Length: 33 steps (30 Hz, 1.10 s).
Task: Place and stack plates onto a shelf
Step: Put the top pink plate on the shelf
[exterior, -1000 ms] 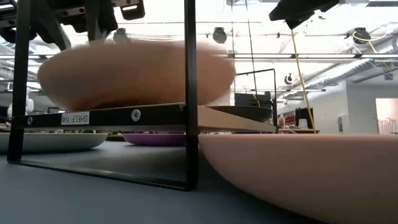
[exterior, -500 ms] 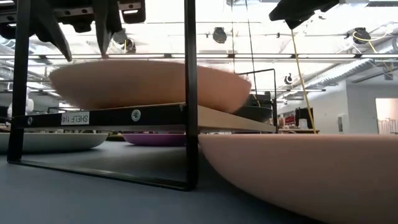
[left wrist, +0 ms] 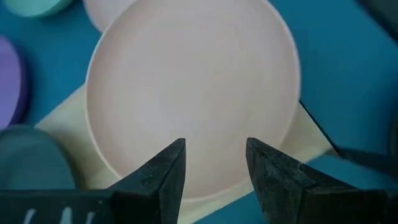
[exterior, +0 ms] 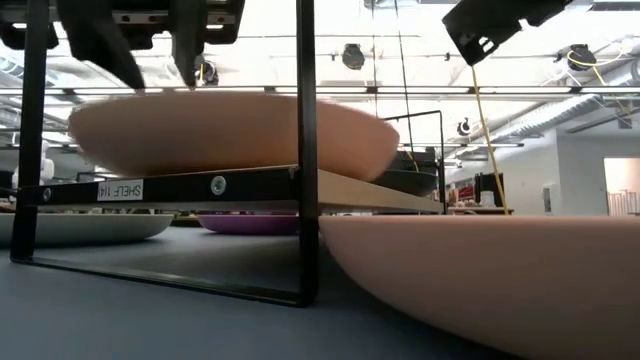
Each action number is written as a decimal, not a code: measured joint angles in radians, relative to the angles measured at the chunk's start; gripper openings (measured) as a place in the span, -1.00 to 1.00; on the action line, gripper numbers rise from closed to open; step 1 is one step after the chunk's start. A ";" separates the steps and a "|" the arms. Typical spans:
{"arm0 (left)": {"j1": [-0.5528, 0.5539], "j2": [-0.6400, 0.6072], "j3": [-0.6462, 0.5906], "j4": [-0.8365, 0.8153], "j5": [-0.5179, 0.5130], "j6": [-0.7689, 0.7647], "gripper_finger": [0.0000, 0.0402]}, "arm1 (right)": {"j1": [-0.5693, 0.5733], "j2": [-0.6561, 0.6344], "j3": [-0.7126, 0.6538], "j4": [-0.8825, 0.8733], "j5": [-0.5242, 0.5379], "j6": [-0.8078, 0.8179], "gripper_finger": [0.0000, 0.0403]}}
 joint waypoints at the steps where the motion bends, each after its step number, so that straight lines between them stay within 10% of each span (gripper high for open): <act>1: 0.000 -0.001 0.000 0.012 -0.013 -0.029 -0.13 | 0.005 0.007 -0.002 0.008 0.000 0.012 -1.00; 33: 0.002 -0.171 0.005 0.114 -0.232 -0.469 -0.13 | 0.116 0.505 -0.006 0.540 0.038 0.186 -1.00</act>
